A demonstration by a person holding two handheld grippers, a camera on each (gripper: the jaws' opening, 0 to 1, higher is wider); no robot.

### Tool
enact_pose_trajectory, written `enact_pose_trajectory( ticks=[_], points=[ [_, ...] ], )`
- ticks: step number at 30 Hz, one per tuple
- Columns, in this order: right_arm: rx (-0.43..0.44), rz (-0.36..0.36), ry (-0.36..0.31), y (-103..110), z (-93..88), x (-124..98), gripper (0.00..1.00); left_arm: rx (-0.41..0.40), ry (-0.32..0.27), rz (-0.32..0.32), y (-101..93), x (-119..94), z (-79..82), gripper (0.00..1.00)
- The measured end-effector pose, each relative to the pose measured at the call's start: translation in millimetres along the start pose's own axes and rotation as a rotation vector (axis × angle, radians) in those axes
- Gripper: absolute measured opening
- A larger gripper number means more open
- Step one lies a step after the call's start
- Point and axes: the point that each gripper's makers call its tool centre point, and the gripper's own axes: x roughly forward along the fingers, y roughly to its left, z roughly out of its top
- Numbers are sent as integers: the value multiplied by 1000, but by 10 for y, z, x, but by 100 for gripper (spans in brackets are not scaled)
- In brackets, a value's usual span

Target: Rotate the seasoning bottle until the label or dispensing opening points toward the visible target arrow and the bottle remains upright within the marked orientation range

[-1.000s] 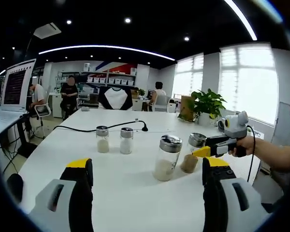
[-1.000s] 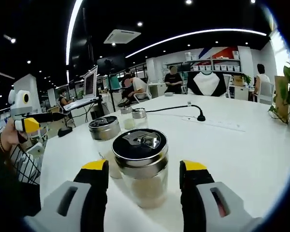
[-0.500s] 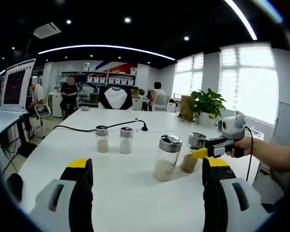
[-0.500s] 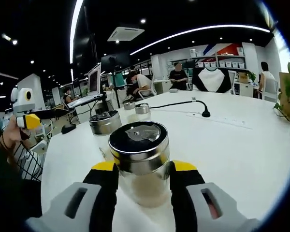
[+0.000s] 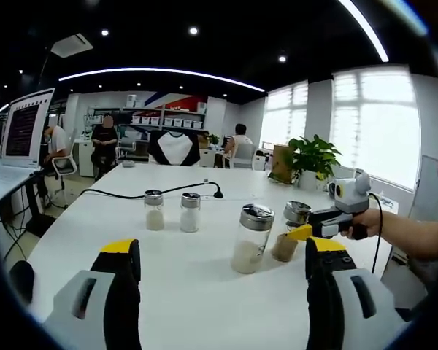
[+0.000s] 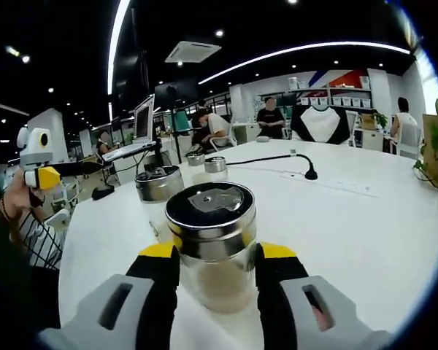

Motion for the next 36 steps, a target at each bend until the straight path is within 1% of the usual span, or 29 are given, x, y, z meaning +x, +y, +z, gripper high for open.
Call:
enact_pose_trajectory(
  ticks=[6,10,22,30,36],
  points=[
    [-4,-8,-19,-4,-6,-4,39,-3,-1,-1,-10,-10,2,99],
    [-11,-18,-17,-3,-10,-10,39,-3,-5,-3,-12,-16,14,99],
    [-4,-94,-41,-10,-22,-15,38,2,-1,-14,-70,2,15,99],
    [6,-144,-43,-15,-27,-17,38,6,2,-20,-71,13,15,99],
    [19,-188,-58,-27,-30,-13,38,-1,1,-13,-45,16,12,99]
  ],
)
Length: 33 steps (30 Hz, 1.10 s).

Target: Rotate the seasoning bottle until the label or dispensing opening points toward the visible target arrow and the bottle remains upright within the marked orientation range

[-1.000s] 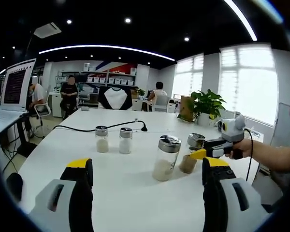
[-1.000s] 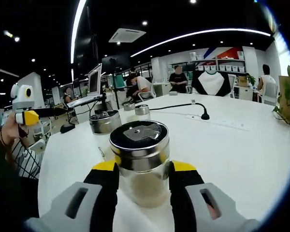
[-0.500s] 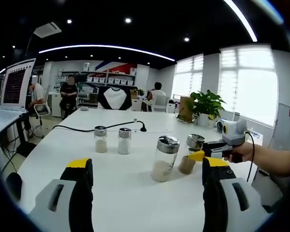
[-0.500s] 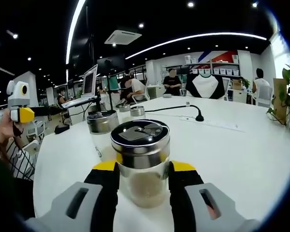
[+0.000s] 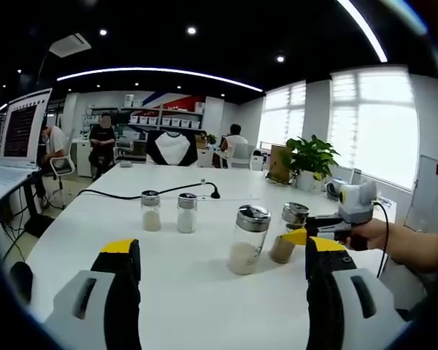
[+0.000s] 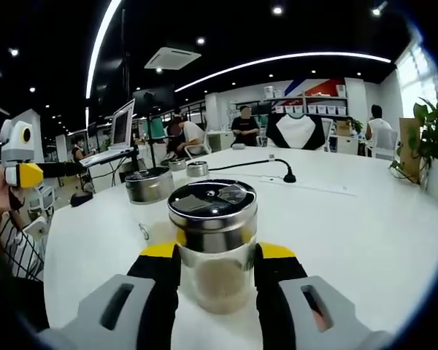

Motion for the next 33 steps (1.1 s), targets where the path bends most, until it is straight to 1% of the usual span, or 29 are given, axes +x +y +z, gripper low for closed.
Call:
enact_pose_trajectory(
  ticks=[3,6,15,22,24,27,33],
  points=[
    [13,-19,-4,-13,1,5,38,-1,4,-2,-7,6,-11,99],
    [24,-62,-7,-32,-3,9,38,-2,5,-3,-12,7,-19,99],
    [47,-145,-23,-36,-7,-2,38,-5,8,6,15,-9,-33,99],
    [59,-190,-22,-60,-9,2,38,-6,8,10,11,-14,-38,99],
    [76,-228,-25,-78,-12,6,38,-9,8,9,2,-14,-42,99],
    [82,-263,-30,-77,-14,14,38,-4,11,15,0,-8,-46,99],
    [98,-323,-43,-102,-19,21,38,-2,3,7,-29,-3,-15,99]
  ],
)
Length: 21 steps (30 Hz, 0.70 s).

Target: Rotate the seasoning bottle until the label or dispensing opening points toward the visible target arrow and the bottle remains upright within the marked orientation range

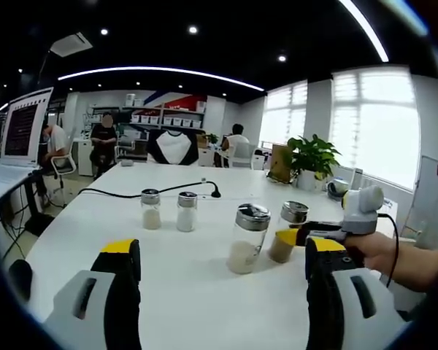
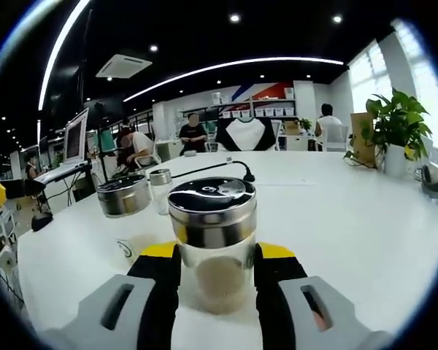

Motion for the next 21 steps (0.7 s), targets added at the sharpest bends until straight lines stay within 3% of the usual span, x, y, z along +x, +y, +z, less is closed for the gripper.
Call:
enact_pose_trajectory(
  ticks=[21],
  points=[
    [16,-171,-21,-48,-5,37,38,-6,-2,-18,-33,5,3,98]
  ],
)
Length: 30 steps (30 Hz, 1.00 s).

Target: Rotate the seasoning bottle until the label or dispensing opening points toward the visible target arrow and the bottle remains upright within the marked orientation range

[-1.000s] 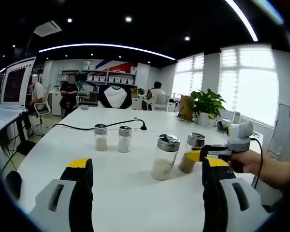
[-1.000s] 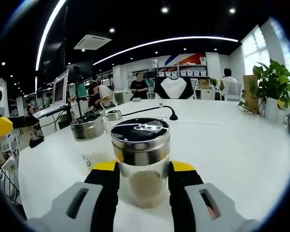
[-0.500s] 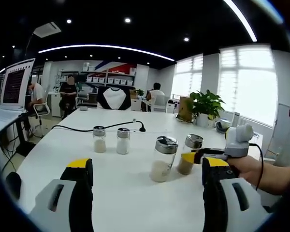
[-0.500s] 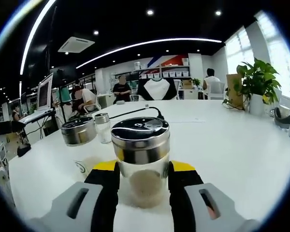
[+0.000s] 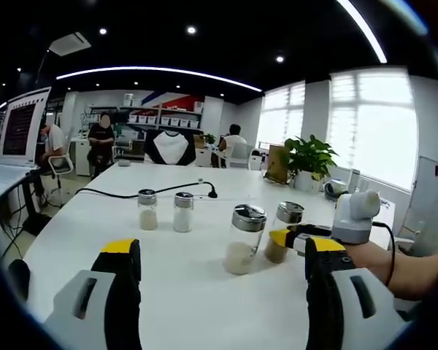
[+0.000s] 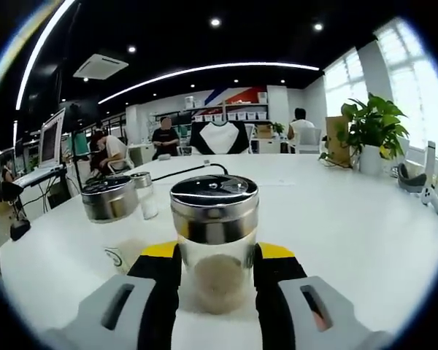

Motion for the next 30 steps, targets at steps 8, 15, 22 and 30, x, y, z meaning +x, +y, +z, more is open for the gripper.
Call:
enact_pose_trajectory(
  ticks=[8,15,22,30],
  points=[
    [0,-4,13,-4,-9,-1,38,14,-7,3,14,-11,33,97],
    [1,10,41,-2,-18,0,38,15,-7,0,16,-13,29,97],
    [-6,8,56,-2,-25,1,38,18,-6,7,36,-13,20,98],
    [-2,15,56,-1,-18,-19,42,21,0,14,54,-17,6,99]
  ],
)
